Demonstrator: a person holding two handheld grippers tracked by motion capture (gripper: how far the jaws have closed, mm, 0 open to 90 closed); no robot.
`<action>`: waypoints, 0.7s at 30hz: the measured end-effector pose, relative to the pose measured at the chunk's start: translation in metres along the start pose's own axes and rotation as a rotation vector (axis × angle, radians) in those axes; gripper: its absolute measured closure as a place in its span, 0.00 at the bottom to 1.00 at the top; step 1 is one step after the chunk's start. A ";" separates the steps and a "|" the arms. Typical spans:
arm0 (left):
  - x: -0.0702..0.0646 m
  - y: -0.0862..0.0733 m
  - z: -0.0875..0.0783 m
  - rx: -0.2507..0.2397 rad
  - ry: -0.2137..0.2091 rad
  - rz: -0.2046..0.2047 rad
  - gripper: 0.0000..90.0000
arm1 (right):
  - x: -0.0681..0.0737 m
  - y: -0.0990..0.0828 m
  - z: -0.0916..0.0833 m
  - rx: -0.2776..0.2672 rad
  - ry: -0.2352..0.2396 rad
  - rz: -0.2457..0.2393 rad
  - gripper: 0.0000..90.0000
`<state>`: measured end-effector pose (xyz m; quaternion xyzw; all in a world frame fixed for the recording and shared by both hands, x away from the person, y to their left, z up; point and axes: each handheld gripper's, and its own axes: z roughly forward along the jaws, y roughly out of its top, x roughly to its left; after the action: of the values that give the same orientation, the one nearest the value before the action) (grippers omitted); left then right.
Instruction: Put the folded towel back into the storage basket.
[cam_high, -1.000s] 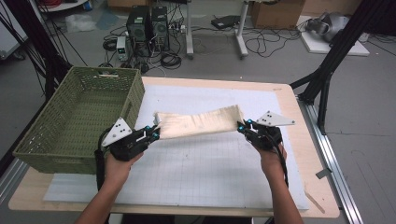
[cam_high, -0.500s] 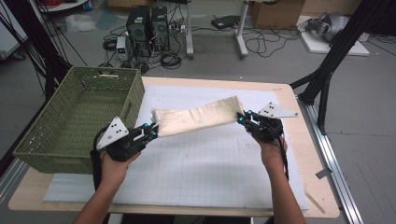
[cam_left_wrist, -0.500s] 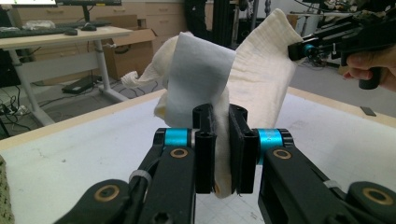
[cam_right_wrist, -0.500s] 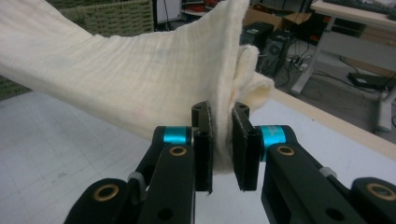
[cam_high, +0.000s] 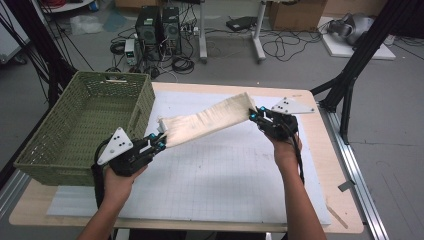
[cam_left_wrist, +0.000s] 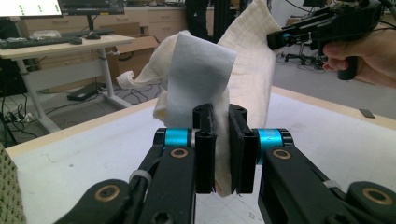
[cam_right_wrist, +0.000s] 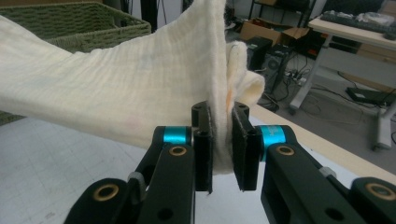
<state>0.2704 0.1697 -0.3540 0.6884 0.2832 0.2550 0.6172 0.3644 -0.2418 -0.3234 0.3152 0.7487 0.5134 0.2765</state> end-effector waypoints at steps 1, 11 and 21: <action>0.000 0.000 -0.002 -0.001 0.003 0.001 0.91 | 0.000 0.002 0.003 -0.004 -0.001 -0.013 0.89; 0.005 -0.001 -0.021 -0.001 0.051 0.009 0.91 | 0.008 0.028 0.034 -0.021 0.035 -0.035 0.89; 0.011 0.001 -0.044 -0.025 0.097 -0.006 0.91 | 0.021 0.054 0.068 -0.030 0.078 -0.057 0.89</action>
<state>0.2472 0.2083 -0.3479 0.6665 0.3117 0.2896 0.6122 0.4110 -0.1707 -0.2966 0.2695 0.7599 0.5283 0.2661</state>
